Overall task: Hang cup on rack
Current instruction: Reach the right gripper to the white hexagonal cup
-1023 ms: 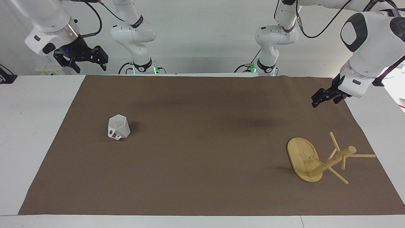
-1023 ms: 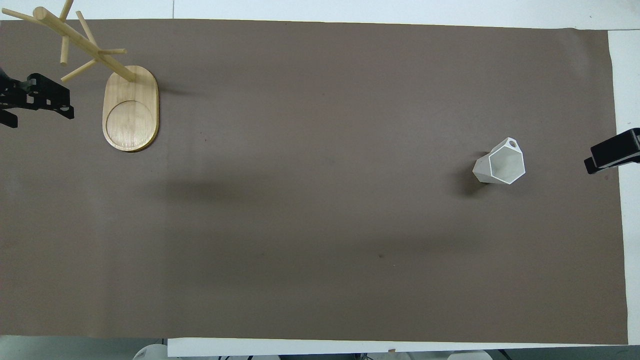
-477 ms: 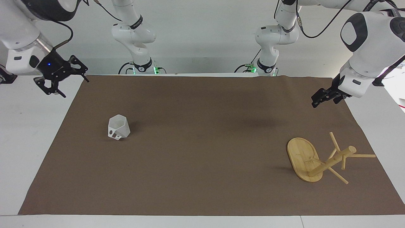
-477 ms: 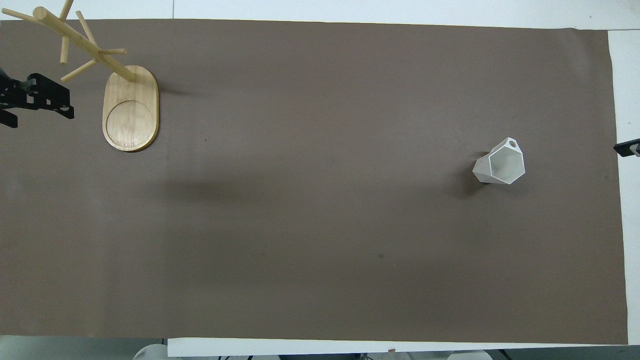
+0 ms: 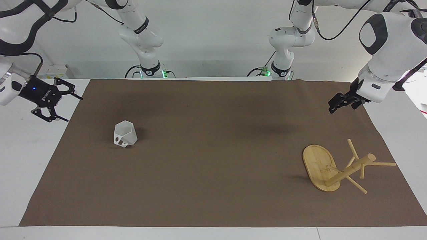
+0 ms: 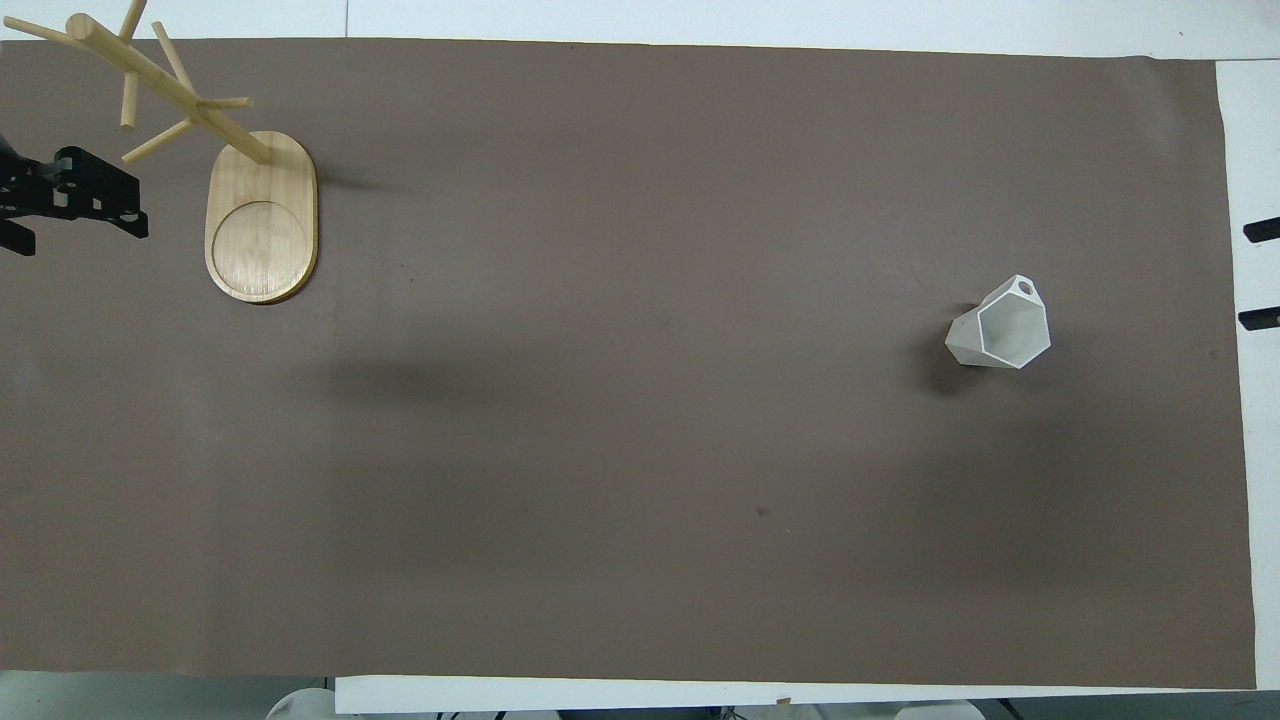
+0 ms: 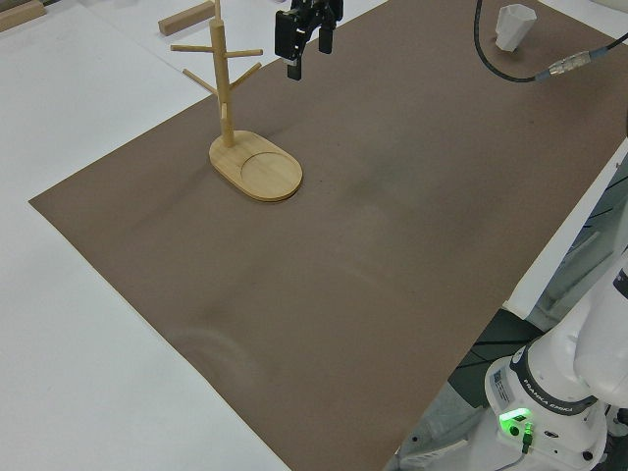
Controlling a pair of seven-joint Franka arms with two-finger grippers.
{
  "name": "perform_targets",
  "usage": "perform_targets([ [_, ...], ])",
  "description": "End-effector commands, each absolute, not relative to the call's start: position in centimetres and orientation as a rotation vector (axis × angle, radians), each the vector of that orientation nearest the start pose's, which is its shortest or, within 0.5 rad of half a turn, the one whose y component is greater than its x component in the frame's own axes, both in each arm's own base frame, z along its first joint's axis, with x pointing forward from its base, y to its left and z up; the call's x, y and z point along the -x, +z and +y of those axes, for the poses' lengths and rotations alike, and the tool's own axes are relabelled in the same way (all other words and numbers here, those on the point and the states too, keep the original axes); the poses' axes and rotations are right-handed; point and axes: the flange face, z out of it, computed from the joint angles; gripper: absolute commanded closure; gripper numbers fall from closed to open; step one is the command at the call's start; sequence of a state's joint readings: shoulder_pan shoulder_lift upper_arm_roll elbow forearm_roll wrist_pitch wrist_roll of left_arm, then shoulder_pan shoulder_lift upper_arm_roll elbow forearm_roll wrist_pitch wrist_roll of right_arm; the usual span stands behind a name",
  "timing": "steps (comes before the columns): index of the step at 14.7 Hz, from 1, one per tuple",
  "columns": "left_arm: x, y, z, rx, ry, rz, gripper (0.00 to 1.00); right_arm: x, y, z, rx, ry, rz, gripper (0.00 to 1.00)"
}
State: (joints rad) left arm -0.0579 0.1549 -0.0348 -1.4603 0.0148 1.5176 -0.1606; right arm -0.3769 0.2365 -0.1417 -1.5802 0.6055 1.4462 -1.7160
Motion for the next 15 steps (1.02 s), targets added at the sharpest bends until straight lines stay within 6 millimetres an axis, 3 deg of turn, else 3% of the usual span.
perform_targets([
  [1, -58.5, 58.4, -5.0, 3.093, 0.142, -0.102, 0.00, -54.6, 44.6, -22.4, 1.944, -0.634, -1.352, 0.00],
  [4, -58.5, 58.4, -5.0, 3.093, 0.142, -0.102, 0.00, -53.3, 36.9, -24.3, 1.800, -0.798, -1.259, 0.00],
  [6, -58.5, 58.5, -5.0, 3.093, 0.140, -0.102, 0.00, -52.1, 33.9, -23.7, 1.713, -0.878, -1.284, 0.00],
  [9, -58.5, 58.4, -5.0, 3.093, 0.142, -0.102, 0.00, -51.0, 31.9, -23.2, 1.687, -0.924, -1.315, 0.00],
  [11, -58.3, 59.0, -5.0, 3.095, 0.123, -0.102, 0.00, -50.2, 29.3, -23.3, 1.636, -0.974, -1.347, 0.00],
  [15, -57.8, 60.0, -5.1, 3.099, 0.083, -0.098, 0.00, -49.4, 28.0, -23.5, 1.674, -1.005, -1.318, 0.00],
])
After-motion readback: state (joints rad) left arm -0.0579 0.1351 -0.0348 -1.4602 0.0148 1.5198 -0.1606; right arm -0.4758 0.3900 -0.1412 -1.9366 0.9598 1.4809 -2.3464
